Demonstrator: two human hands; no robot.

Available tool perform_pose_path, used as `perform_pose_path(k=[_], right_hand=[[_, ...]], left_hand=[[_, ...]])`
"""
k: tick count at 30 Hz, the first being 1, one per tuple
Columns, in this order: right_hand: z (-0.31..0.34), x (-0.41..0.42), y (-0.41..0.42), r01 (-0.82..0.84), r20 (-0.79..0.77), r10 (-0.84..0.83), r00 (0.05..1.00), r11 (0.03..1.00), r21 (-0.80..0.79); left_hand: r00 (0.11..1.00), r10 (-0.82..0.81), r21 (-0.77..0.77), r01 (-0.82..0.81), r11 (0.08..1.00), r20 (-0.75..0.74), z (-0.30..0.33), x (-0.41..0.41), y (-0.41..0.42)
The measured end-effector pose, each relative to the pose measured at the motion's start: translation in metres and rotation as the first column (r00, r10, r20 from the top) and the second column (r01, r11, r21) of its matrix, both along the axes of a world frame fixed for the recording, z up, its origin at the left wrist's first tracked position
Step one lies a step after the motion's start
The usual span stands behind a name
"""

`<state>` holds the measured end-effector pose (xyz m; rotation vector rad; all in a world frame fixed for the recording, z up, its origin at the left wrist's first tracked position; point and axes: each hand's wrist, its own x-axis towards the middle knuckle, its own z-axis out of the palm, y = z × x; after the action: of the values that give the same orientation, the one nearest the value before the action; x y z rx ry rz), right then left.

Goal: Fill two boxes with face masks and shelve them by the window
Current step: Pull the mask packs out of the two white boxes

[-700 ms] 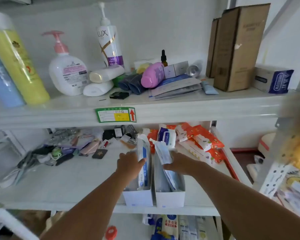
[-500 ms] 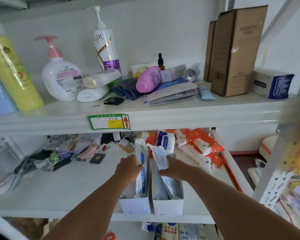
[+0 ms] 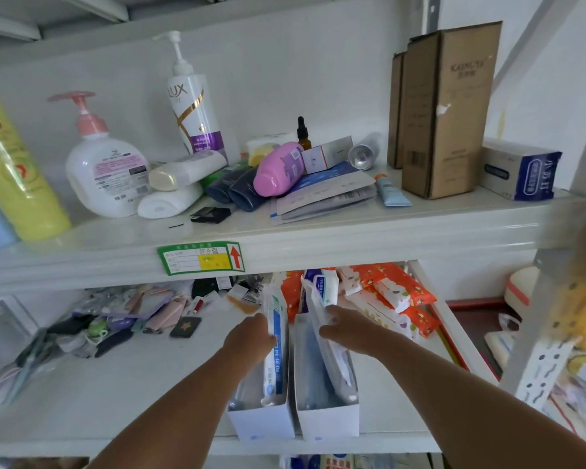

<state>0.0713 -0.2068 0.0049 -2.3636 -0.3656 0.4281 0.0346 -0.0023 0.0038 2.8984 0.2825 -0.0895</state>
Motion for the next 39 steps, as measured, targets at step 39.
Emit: perform_pose_path(k=[39], right_hand=[[-0.039,-0.016,-0.151,0.577,-0.103,-0.598,0.795,0.797,-0.179]], left_hand=[[0.876,0.194,-0.288,-0.067,0.955,0.441,0.071,-0.009,-0.012]])
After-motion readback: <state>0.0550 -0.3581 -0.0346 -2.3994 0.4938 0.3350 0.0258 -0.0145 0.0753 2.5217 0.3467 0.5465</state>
